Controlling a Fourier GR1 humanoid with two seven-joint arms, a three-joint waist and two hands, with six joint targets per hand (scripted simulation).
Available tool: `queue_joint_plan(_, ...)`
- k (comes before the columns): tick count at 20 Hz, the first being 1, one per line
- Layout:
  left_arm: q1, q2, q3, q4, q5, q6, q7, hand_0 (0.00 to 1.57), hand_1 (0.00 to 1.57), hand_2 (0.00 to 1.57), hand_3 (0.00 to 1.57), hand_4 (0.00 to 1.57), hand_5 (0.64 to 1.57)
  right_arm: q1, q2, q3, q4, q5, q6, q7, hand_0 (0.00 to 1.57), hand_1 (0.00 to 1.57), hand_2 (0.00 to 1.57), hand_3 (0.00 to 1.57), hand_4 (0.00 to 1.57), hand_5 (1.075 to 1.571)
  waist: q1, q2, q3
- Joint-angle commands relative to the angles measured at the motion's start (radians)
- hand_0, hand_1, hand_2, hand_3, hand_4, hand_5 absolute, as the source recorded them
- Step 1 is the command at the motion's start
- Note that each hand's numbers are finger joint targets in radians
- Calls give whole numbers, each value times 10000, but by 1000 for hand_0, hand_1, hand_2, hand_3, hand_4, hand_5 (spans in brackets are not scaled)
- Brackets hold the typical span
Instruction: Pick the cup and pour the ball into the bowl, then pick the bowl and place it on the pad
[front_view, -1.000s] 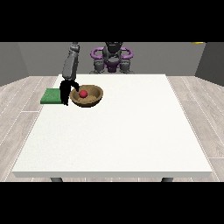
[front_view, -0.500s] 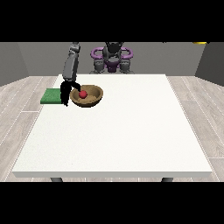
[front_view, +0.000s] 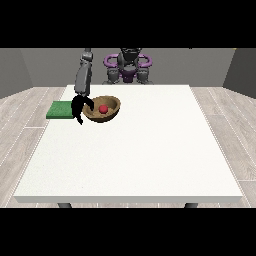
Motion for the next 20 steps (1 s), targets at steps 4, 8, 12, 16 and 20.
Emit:
queue_joint_plan(4,-123,121,89,-277,521,-180,364,0,0,0,0,1071,1523,1001,-658,275,924,822,-1422,802,1571,1571,1571,1566,903,1495,471,547,253)
queue_joint_plan(8,-86,202,291,-82,508,-183,9,0,0,0,0,1143,1520,999,-1168,495,449,978,-1668,1087,1571,1571,1571,1365,960,1536,355,562,230)
queue_joint_plan(12,348,86,327,466,382,-279,-208,0,0,0,0,1186,1526,841,-1957,798,-222,1149,-2144,2320,1571,1571,1571,1248,1012,1546,90,-199,185)
queue_joint_plan(16,870,396,635,1136,319,-516,-366,0,0,0,0,1197,1534,772,-2745,1124,-582,1147,-1695,3615,1571,1571,1571,1042,1026,1556,-340,-739,195)
queue_joint_plan(20,1030,732,810,1730,29,-267,-425,0,0,0,0,1204,1537,430,-3532,1571,-837,1403,-1017,4969,1571,1571,1571,865,1061,1556,-1139,-1214,238)
